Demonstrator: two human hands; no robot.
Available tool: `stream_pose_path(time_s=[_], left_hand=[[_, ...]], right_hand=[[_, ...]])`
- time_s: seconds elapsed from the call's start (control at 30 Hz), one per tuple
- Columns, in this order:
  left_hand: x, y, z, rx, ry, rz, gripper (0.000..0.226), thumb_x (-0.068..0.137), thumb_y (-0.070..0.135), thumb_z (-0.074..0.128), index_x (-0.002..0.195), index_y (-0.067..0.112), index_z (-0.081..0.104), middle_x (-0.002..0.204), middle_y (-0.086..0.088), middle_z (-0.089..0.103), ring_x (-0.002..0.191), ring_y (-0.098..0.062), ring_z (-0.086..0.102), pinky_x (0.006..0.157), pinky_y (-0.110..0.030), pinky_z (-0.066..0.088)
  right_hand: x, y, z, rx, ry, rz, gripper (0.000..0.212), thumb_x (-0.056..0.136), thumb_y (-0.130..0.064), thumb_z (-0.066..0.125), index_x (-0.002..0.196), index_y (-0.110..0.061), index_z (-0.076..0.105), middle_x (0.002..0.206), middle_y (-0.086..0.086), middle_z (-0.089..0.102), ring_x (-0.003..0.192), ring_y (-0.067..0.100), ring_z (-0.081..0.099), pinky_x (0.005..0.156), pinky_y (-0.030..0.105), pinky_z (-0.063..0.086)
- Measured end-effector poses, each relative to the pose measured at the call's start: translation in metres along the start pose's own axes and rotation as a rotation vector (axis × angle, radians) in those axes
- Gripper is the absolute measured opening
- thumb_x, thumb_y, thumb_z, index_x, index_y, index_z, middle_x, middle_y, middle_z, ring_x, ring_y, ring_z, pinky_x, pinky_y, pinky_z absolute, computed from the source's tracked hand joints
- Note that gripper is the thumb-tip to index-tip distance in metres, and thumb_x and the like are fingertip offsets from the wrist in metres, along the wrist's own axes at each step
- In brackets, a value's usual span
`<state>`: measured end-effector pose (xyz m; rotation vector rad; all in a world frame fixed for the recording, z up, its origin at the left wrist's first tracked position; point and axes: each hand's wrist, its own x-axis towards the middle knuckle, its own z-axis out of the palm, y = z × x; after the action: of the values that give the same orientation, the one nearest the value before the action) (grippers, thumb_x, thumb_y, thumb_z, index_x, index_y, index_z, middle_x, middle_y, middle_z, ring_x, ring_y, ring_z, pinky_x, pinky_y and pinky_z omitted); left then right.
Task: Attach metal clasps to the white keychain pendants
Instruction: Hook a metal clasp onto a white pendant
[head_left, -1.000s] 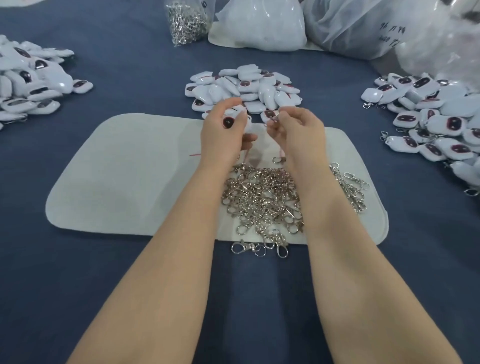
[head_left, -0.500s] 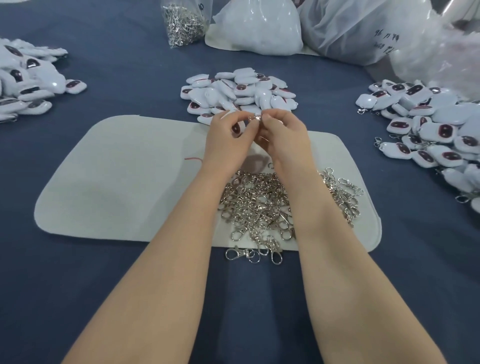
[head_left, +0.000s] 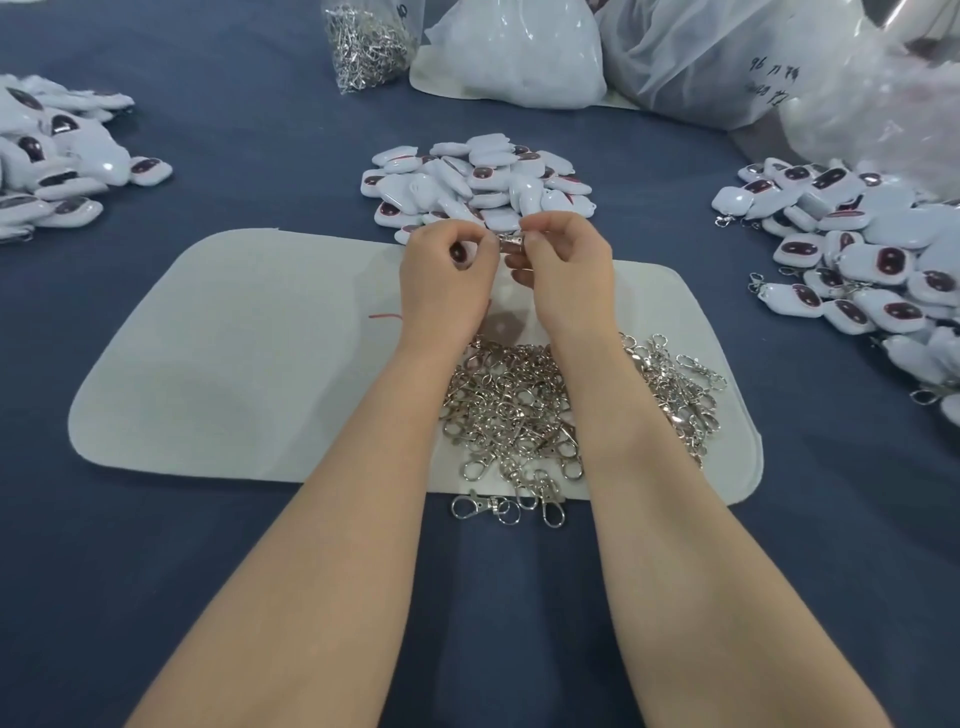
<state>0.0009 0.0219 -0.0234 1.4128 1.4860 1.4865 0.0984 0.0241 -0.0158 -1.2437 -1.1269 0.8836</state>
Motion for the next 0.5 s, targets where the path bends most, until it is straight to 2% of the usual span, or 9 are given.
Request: stream_pose_path(time_s=[0.13, 0.23, 0.37, 0.5], left_hand=[[0.0017, -0.0003, 0.0018, 0.013, -0.040, -0.007, 0.018, 0.093, 0.014, 0.051, 0.081, 0.014, 0.064, 0.092, -0.015, 0.067, 0.095, -0.034, 0.062, 0.086, -0.050, 0.051], [0.0020, -0.0014, 0.0025, 0.033, -0.092, 0.013, 0.023, 0.094, 0.012, 0.048, 0.083, 0.006, 0.067, 0.092, -0.018, 0.066, 0.097, -0.034, 0.061, 0.087, -0.051, 0.050], [0.0024, -0.0019, 0.0020, 0.022, -0.079, -0.007, 0.021, 0.092, 0.013, 0.054, 0.074, 0.022, 0.061, 0.094, -0.016, 0.065, 0.094, -0.034, 0.062, 0.087, -0.053, 0.050], [0.0029, -0.0024, 0.0018, 0.018, 0.004, -0.034, 0.025, 0.089, 0.018, 0.061, 0.067, 0.028, 0.057, 0.087, -0.012, 0.065, 0.091, -0.034, 0.064, 0.085, -0.052, 0.051]], right_hand=[[-0.0014, -0.0024, 0.0003, 0.082, -0.042, 0.011, 0.022, 0.093, 0.006, 0.041, 0.091, -0.009, 0.057, 0.078, 0.003, 0.063, 0.069, 0.012, 0.062, 0.069, 0.024, 0.054], [-0.0028, -0.0050, 0.0009, 0.104, -0.075, 0.008, 0.028, 0.092, 0.010, 0.038, 0.086, -0.008, 0.058, 0.074, 0.002, 0.062, 0.065, 0.008, 0.061, 0.065, 0.019, 0.054], [-0.0018, -0.0053, 0.0002, 0.051, -0.041, 0.007, 0.030, 0.091, 0.009, 0.038, 0.085, -0.010, 0.060, 0.075, 0.002, 0.062, 0.066, 0.008, 0.060, 0.070, 0.022, 0.054], [-0.0014, -0.0024, 0.0012, -0.177, 0.016, -0.036, 0.028, 0.093, 0.002, 0.039, 0.089, -0.014, 0.062, 0.082, 0.001, 0.063, 0.080, 0.014, 0.062, 0.083, 0.031, 0.052]])
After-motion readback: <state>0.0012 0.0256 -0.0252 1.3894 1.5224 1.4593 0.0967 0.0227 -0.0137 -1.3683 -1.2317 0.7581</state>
